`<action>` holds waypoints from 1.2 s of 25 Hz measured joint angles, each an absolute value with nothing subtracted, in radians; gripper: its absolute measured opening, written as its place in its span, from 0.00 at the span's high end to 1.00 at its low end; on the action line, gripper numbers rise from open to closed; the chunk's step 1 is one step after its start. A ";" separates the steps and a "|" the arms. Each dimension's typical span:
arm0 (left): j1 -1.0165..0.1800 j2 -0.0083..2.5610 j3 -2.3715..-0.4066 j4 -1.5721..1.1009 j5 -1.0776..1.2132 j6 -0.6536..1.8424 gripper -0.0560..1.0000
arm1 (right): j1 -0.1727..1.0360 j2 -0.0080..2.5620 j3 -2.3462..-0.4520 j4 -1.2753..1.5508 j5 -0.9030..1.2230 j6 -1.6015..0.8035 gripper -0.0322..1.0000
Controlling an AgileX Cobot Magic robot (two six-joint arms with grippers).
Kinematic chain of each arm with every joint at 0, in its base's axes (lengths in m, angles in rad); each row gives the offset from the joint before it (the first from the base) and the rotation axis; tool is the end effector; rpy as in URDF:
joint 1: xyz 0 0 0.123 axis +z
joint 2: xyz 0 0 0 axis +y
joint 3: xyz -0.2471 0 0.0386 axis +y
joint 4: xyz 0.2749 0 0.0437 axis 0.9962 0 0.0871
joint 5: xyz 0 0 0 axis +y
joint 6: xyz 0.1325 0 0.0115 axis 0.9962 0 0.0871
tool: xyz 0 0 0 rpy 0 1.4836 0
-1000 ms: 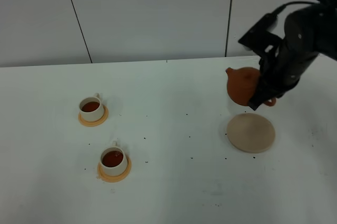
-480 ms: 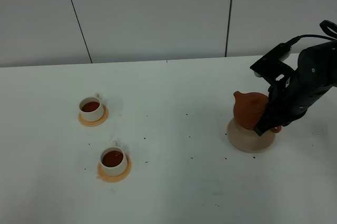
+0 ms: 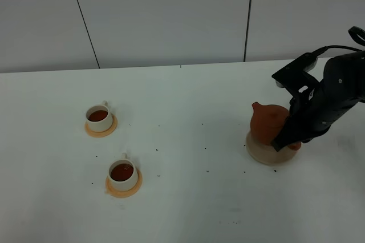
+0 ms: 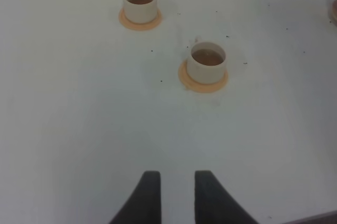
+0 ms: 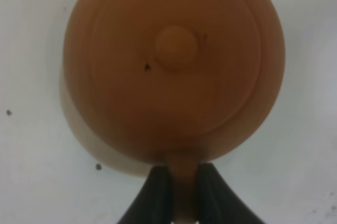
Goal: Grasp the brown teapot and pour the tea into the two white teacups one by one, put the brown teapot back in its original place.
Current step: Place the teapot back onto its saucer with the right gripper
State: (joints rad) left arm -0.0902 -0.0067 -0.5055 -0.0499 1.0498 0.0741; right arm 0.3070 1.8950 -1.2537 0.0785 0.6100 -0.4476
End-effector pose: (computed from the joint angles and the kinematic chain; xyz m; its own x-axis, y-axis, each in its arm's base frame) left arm 0.0896 -0.0139 0.2749 -0.4262 0.0879 -0.9003 0.1500 0.9884 0.0255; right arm 0.3932 0.1309 0.0935 -0.6922 -0.6113 -0.3835 -0.6229 0.7745 -0.1102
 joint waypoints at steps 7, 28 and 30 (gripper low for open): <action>-0.090 -0.007 -0.506 -0.050 1.050 0.075 0.73 | 0.307 1.895 -1.204 0.101 0.568 -0.448 0.88; -0.090 -0.007 -0.506 -0.050 1.050 0.075 0.73 | 0.306 1.895 -1.202 0.123 0.588 -0.448 0.88; -0.090 -0.007 -0.506 -0.050 1.050 0.075 0.73 | 0.306 1.895 -1.202 0.124 0.589 -0.448 0.88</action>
